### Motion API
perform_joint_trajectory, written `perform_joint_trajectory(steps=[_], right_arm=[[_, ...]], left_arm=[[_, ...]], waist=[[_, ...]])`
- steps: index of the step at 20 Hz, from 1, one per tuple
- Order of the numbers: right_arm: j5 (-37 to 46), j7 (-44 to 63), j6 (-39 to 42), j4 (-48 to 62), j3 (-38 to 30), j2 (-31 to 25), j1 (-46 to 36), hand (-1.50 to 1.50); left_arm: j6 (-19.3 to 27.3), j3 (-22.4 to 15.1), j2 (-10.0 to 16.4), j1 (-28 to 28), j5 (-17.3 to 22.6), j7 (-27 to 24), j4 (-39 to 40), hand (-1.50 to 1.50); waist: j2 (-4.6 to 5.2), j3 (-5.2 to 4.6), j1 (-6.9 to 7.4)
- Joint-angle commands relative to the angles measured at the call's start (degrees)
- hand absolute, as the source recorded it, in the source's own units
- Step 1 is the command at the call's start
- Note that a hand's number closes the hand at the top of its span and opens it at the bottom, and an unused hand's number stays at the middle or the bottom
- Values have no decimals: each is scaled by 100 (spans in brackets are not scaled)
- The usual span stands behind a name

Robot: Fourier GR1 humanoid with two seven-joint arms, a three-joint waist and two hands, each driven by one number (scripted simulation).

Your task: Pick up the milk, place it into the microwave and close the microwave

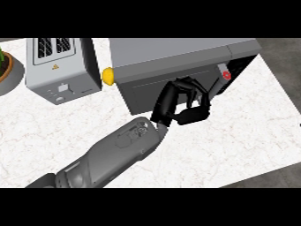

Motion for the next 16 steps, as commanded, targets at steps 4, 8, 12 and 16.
perform_joint_trajectory(steps=[4, 8, 12, 16], right_arm=[[-248, 65, -17, -40, -53, -62, -90, -150], [-312, 113, 49, -195, 46, -100, -139, -150], [-435, 130, 143, -265, 42, -169, -157, -150], [-572, 190, 202, -278, -6, -278, -138, -150]], left_arm=[[43, 501, 4, -290, 483, -124, 679, 150], [201, 456, 4, -310, 556, -302, 711, 150], [252, 529, 4, -266, 647, -630, 702, 150], [276, 486, 4, -293, 744, -775, 740, 150]], waist=[[131, 4, -91], [131, 6, -97], [154, -4, -77], [157, 0, -116]])
